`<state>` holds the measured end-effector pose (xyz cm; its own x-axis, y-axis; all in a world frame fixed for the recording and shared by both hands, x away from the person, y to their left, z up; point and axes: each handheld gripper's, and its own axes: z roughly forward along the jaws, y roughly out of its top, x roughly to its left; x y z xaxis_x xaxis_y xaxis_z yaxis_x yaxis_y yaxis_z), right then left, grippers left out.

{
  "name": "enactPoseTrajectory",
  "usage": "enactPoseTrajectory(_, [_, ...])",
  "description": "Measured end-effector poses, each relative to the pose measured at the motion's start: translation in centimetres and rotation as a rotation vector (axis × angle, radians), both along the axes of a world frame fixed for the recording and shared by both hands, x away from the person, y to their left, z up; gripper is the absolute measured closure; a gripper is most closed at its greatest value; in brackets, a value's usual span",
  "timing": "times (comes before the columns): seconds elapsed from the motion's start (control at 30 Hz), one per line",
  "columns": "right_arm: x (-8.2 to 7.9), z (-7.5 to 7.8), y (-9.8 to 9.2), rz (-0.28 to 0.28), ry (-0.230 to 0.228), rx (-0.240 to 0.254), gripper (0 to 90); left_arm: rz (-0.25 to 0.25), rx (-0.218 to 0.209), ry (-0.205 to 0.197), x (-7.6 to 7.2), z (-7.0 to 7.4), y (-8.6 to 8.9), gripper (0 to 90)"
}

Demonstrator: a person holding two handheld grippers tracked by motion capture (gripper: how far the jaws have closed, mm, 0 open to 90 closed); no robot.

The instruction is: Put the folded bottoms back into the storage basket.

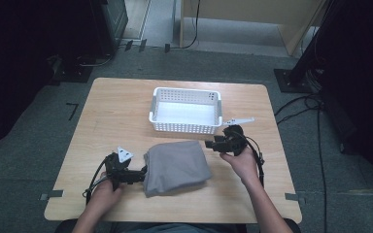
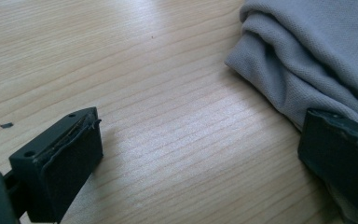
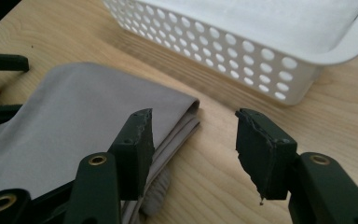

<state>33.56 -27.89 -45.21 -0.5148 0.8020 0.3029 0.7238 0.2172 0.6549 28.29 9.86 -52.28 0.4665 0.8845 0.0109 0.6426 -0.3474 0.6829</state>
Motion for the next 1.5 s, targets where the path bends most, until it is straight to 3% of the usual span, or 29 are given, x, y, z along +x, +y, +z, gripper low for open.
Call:
enactPoseTrajectory(0.57, [-3.1, -2.2, 2.7, 0.019, 0.048, -0.014, 38.6, 0.0, -0.001, -0.002, 0.0, 0.0, 0.0, 0.0])
enactPoseTrajectory(0.93, [-2.5, -3.4, 4.2, -0.007, 0.135, -0.035, 32.6, 0.0, -0.001, -0.002, 0.0, 0.0, 0.0, 0.0])
enactPoseTrajectory(1.17, [-2.0, -3.9, 5.1, -0.048, 0.244, -0.046, 26.0, 0.0, -0.001, -0.002, 0.0, 0.0, 0.0, 0.0])
enactPoseTrajectory(1.5, [-1.7, -4.2, 6.2, -0.058, 0.291, -0.06, 21.4, 0.001, -0.001, -0.002, 0.0, 0.0, 0.0, 0.0])
